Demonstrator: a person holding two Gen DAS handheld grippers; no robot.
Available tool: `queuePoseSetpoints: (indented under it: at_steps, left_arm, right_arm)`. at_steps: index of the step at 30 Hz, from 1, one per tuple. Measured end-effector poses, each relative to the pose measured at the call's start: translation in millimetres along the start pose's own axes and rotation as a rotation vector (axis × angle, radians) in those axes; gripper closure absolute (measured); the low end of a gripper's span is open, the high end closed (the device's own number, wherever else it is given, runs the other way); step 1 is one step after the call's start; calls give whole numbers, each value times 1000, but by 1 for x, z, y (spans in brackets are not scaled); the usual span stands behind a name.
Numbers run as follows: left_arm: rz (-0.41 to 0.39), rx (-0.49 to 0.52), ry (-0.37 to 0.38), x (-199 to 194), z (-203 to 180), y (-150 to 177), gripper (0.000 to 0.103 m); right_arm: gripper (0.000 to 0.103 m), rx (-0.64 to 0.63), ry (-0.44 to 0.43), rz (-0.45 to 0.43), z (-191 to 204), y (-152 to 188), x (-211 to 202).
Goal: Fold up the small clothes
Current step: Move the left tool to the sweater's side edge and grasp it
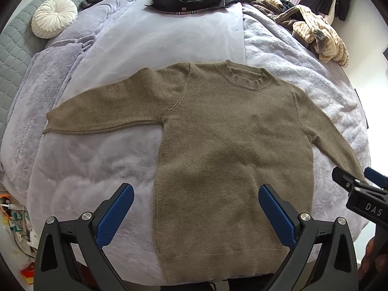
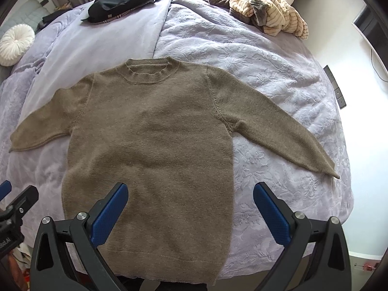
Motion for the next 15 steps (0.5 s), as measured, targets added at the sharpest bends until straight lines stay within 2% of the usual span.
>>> queuePoseSetpoints:
  at_steps: [7, 15]
  left_arm:
    - [14, -4, -7, 7, 7, 4, 0]
    - [34, -17, -25, 17, 22, 9, 0]
  right_arm:
    - [0, -41, 20, 4, 14, -3, 4]
    - [0, -66, -7, 17, 32, -4, 11]
Point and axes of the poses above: each gripper's, at about its wrist camera, not at the fingertips, and x roughly the way its jaws point, z to its left, y to its underside, the point moved 2 cm from there along x, roughly the way its jaws point, and after that the axes turned 7 degrees about y, right-handed, at the moved point
